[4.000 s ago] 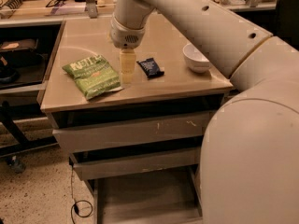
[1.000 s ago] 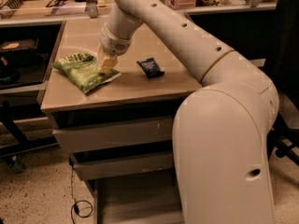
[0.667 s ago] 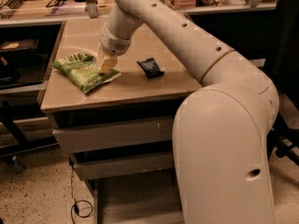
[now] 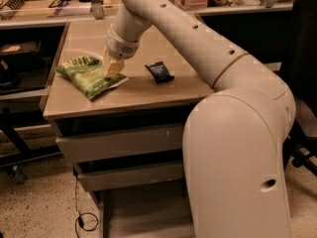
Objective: Place green jalapeno chip bag into bottom drawer
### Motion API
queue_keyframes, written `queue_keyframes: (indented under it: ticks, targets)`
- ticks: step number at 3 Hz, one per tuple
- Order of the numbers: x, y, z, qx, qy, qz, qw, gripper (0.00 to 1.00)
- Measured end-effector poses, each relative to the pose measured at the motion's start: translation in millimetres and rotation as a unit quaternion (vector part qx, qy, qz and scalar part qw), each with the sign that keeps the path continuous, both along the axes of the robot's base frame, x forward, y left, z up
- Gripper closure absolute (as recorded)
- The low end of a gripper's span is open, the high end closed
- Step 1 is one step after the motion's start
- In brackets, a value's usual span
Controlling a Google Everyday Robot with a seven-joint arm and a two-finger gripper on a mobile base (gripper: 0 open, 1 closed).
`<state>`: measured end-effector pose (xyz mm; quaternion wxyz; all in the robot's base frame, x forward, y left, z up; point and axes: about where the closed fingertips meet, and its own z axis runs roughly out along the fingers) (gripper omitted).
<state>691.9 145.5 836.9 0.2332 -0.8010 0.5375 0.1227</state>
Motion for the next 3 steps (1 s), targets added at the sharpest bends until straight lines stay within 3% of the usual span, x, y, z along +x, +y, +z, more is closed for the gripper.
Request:
queue_keyframes:
  ticks: [2,3]
  targets:
    - [0,0,0,0.000,0.000,0.000,1.0000,0.11]
    - [7,6,-12,-0.004,0.000,0.006,1.0000,0.00]
